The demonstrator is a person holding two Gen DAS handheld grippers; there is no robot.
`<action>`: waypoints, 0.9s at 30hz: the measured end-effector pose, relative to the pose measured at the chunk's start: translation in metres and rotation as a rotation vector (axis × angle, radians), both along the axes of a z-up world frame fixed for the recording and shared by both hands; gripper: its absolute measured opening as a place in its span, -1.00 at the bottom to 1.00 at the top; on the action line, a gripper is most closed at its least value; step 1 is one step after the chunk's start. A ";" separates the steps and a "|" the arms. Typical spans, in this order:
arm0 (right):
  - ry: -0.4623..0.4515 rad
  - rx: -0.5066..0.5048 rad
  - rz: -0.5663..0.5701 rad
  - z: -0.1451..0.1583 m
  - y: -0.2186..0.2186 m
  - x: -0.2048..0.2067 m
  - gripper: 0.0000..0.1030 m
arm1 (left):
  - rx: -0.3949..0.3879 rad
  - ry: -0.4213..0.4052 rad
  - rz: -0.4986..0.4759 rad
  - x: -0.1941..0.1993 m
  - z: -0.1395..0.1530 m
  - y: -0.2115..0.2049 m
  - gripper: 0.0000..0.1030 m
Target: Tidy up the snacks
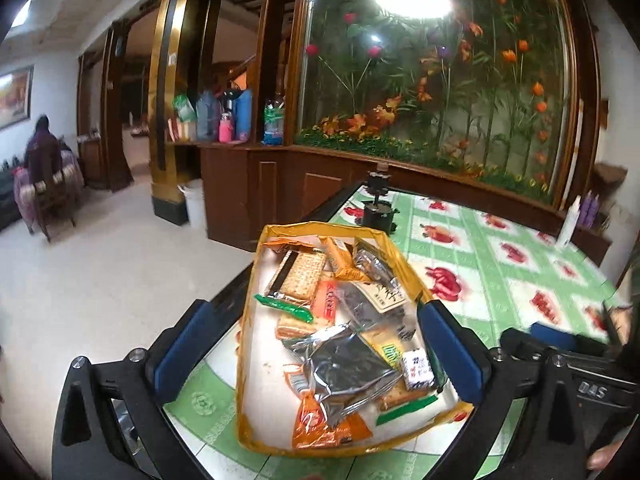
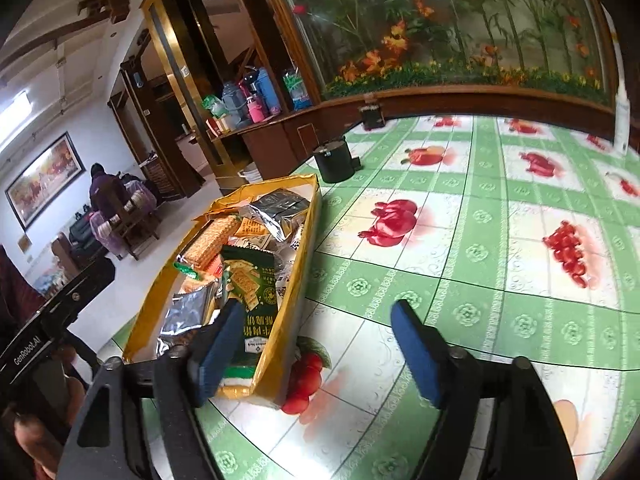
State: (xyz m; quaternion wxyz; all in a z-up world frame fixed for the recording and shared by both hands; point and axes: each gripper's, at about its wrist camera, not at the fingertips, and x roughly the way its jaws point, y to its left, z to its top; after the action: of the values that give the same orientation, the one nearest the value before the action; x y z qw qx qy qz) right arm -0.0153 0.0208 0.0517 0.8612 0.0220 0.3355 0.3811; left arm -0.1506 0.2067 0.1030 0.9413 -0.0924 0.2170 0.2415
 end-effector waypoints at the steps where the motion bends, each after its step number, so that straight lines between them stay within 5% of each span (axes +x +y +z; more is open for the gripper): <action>1: -0.026 -0.011 -0.002 0.002 -0.001 -0.005 0.71 | 0.022 0.007 0.000 -0.001 -0.002 -0.005 1.00; 7: -0.197 -0.124 -0.059 0.007 -0.003 -0.034 0.90 | 0.082 0.092 -0.003 0.002 -0.017 -0.022 1.00; 16: -0.203 -0.117 -0.073 0.009 -0.009 -0.030 0.90 | 0.163 0.183 0.124 0.005 -0.019 -0.025 1.00; 27: -0.209 -0.119 -0.056 0.008 -0.005 -0.033 0.90 | 0.123 0.225 0.152 0.006 -0.027 -0.015 1.00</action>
State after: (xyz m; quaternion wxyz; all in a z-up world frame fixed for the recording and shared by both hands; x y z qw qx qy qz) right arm -0.0483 0.0159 0.0595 0.9016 -0.0597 0.2651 0.3365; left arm -0.1443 0.1915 0.0756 0.8940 -0.0228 0.2984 0.3336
